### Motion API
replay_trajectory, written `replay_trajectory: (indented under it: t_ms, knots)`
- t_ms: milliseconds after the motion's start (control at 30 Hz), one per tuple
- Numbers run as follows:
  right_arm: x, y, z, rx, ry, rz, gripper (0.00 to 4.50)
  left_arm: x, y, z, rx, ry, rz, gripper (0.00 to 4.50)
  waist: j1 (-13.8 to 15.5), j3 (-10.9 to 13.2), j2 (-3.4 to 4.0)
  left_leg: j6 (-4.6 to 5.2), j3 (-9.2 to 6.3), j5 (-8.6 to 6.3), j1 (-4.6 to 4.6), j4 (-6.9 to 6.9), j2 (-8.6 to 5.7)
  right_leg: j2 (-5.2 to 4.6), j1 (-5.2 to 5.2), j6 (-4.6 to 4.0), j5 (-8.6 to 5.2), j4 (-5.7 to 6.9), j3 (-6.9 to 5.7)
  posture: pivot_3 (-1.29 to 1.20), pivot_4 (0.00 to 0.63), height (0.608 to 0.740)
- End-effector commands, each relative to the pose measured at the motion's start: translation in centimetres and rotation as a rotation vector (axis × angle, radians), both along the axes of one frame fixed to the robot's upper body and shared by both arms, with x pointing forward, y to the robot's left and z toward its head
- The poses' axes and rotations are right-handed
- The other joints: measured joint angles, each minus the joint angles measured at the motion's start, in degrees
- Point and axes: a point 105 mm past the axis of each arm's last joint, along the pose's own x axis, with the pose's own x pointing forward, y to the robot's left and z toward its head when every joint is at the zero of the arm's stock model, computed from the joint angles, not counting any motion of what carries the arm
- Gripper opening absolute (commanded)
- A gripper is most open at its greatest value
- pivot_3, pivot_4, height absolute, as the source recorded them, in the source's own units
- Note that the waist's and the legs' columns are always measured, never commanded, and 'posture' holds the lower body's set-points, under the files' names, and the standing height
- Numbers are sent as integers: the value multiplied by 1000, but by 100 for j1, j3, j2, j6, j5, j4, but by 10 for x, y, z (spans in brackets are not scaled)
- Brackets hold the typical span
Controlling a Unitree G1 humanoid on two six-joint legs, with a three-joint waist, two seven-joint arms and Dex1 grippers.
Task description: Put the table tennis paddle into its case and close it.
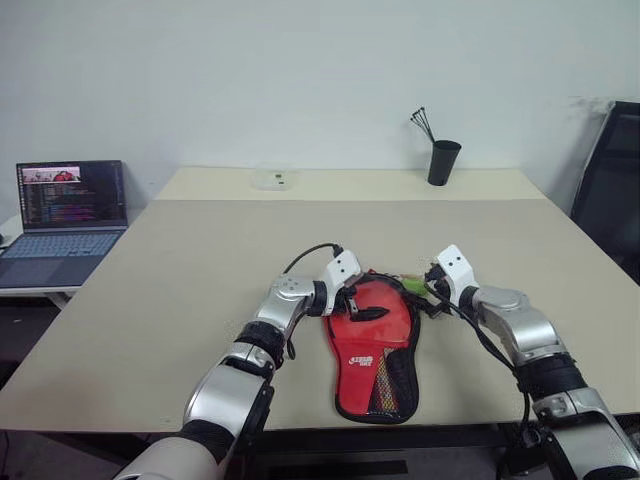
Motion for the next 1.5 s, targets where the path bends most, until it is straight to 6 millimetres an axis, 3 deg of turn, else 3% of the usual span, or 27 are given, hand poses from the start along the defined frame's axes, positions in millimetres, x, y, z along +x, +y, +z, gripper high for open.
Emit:
replay_trajectory:
  t_ms: [33,100,367,467,767,1000,1233,1500]
  knots:
    - [10,3,14,-7,-58,0,4123,2,-11,11,16,-41,-25,4500,0,0,0,0,0,0,0,0,0,0,0,0,0,0,0,0,150,740]
    - [12,4,14,-2,-56,-3,3634,1,-11,5,49,-35,-37,4500,0,0,1,0,0,0,-1,0,0,0,0,0,0,-1,0,0,150,740]
    - [10,4,15,43,-37,-16,838,-3,-11,-2,93,-31,-72,4500,-1,1,1,0,0,0,0,0,3,0,-1,-1,1,3,1,0,150,740]
    - [9,2,15,42,-34,-17,10,-4,-13,-8,100,-2,-68,4500,1,1,2,0,-1,0,0,1,3,-1,-1,-1,0,4,1,0,150,740]
    - [8,-5,30,26,-57,-16,10,-15,0,-38,156,120,-77,4500,3,-2,5,0,-2,0,3,1,2,-2,2,0,0,4,-1,0,150,740]
    - [-2,-25,28,-13,-18,-10,10,-19,3,-43,155,162,-85,4500,10,-4,7,0,-1,0,5,1,2,-1,5,1,-1,1,-1,0,150,740]
    - [-26,-47,18,-57,36,1,10,-20,5,-46,150,192,-85,4500,26,-6,10,0,-3,0,4,0,0,0,6,4,-3,-1,-1,0,150,740]
    - [-78,-54,7,-102,123,73,10,-25,4,-52,179,211,-107,4500,59,-12,15,0,-12,0,2,0,-3,0,11,26,-16,-7,-4,0,150,740]
